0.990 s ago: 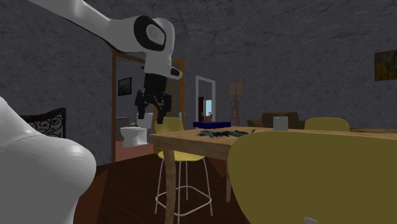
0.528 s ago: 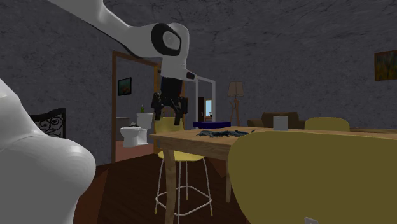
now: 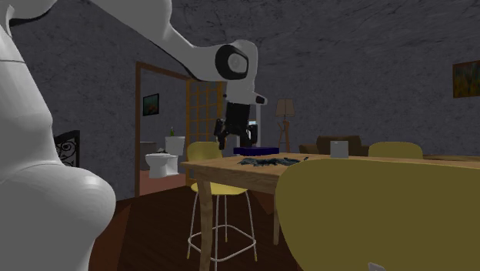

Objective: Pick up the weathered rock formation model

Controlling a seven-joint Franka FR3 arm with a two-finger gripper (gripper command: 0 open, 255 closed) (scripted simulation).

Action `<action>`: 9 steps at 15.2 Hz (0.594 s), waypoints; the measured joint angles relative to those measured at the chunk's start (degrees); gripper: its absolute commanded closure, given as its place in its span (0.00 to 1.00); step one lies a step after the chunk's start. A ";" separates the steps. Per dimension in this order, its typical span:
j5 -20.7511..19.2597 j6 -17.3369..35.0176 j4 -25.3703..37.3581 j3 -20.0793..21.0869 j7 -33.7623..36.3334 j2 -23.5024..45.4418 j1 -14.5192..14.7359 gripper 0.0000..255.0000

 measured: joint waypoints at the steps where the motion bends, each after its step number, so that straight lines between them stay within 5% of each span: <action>1: 0.53 0.92 1.37 -0.82 -1.17 1.96 0.04 0.00; 9: 7.32 4.10 15.28 -6.49 -10.90 17.41 -0.32 0.00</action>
